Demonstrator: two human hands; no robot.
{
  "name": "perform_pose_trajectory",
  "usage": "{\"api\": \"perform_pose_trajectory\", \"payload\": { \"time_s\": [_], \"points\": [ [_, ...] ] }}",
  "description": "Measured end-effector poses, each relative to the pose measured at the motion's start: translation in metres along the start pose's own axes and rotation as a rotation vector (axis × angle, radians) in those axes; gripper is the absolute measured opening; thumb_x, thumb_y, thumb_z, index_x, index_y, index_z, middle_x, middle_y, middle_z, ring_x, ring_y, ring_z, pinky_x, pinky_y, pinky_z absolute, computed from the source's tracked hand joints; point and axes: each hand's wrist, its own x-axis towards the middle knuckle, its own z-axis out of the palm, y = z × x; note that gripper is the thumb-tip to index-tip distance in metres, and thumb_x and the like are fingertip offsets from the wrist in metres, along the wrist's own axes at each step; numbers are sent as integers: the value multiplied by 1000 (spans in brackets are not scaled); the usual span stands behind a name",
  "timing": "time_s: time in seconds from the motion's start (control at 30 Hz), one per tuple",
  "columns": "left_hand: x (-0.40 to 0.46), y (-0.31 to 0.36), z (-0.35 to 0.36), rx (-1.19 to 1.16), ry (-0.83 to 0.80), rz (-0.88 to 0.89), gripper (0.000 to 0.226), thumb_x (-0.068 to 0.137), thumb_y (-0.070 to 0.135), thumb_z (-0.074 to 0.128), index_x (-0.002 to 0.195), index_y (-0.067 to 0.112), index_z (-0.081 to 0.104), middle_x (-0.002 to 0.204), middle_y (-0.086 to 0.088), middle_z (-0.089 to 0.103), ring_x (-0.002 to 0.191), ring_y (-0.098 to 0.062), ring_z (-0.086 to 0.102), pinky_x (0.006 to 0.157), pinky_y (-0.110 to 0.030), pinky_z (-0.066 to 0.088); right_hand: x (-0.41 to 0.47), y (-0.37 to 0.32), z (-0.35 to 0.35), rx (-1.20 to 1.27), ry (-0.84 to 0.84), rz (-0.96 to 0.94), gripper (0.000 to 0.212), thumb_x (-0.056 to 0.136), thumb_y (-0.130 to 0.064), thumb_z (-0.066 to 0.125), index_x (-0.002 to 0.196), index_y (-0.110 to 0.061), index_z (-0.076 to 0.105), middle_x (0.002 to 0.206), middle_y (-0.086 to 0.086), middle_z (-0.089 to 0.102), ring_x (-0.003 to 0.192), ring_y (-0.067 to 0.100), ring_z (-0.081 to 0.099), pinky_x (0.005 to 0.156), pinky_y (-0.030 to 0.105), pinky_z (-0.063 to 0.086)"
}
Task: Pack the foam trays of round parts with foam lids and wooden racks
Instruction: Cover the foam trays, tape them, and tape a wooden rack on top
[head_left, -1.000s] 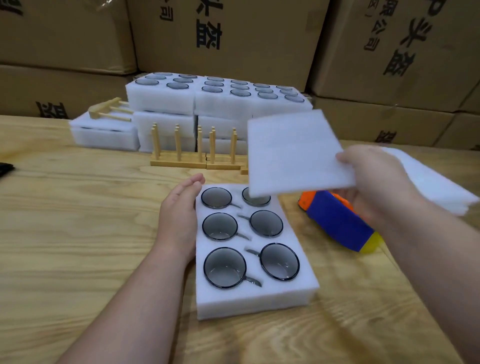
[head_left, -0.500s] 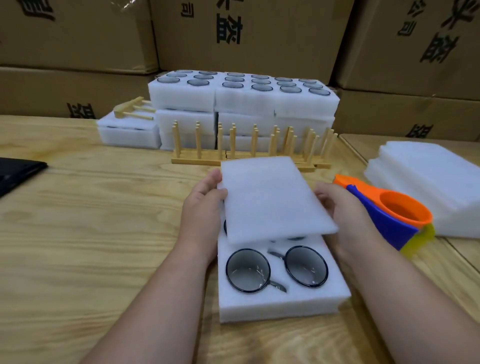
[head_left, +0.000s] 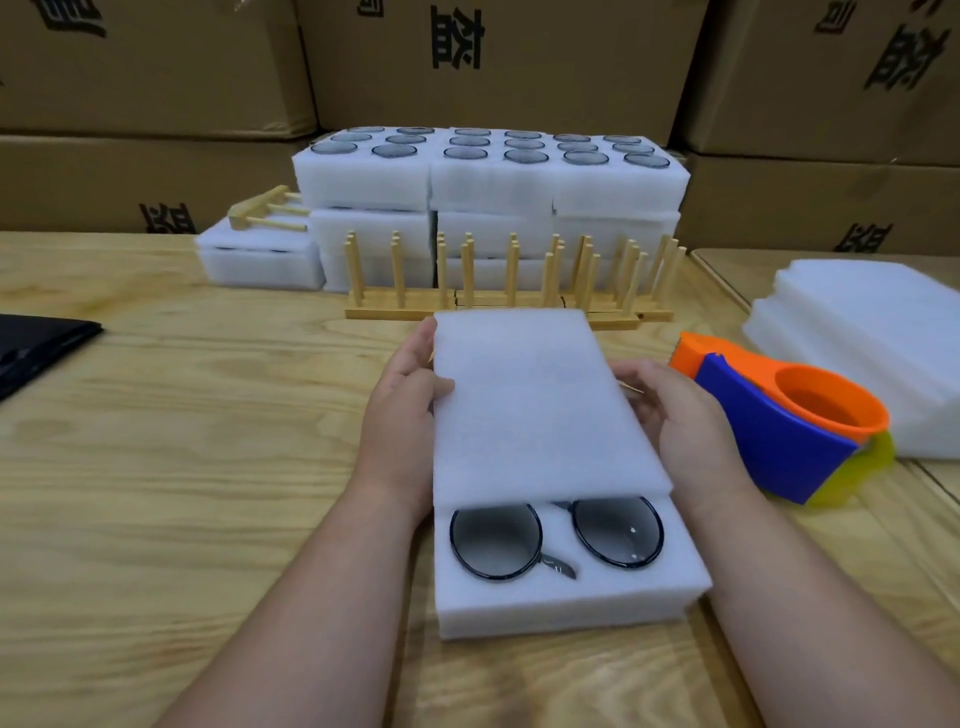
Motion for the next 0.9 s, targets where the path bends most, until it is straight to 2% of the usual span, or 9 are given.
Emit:
{"api": "perform_pose_trajectory", "payload": {
  "time_s": [0.07,0.13,0.2,0.27,0.33,0.4,0.53,0.77,0.9],
  "points": [
    [-2,0,0,27,47,10,52,93,-4,37,125,28,62,95,18,76,81,-8,73,59,-25,56,-1,0,0,-29,25,-14,41,68,-45,69,92,-14,79,101,11,78,85,23,74,74,41,56],
    [-5,-1,-3,69,150,28,38,95,2,45,115,27,65,73,14,69,60,-8,63,48,-23,49,-3,1,-3,-60,49,-45,41,69,-46,67,90,-13,79,92,11,77,77,20,71,70,41,56],
    [-7,-2,-8,96,209,38,26,95,11,50,110,25,66,65,9,62,53,-7,53,43,-22,45,-5,0,-4,-95,29,-62,40,68,-48,65,85,-15,79,85,9,76,72,17,69,65,36,57],
    [-9,-3,-11,112,203,48,21,94,21,53,109,25,66,67,7,63,57,-7,55,47,-22,48,-5,1,-4,-72,10,-56,38,67,-50,65,78,-17,80,81,6,75,71,16,68,65,32,58],
    [-8,-2,-11,96,207,59,23,93,27,54,112,24,66,72,6,66,63,-8,59,53,-23,51,-3,1,-3,-40,23,-45,33,75,-47,63,76,-18,81,83,6,76,75,17,69,70,35,57],
    [-6,0,-9,60,213,57,21,98,25,54,115,22,65,76,5,71,66,-8,64,56,-23,54,0,2,-4,-26,47,-45,34,82,-44,59,79,-18,81,90,9,78,79,20,69,76,39,56],
    [-3,2,-4,29,212,31,20,101,18,53,117,17,65,79,4,74,67,-7,68,56,-22,54,4,2,-6,-18,36,-40,35,74,-47,63,84,-18,82,100,11,78,87,22,74,76,36,57],
    [-8,2,-3,85,218,73,16,99,19,53,104,22,67,74,5,63,64,-7,64,53,-25,53,6,4,-6,-97,11,-6,45,75,-54,62,89,-16,80,98,10,79,87,23,74,79,43,56],
    [-10,1,-3,165,233,132,17,100,19,52,102,22,68,70,6,57,61,-11,58,51,-27,48,7,4,-9,-64,30,35,38,68,-54,68,75,-17,74,93,13,77,79,27,72,79,50,55]
  ]
}}
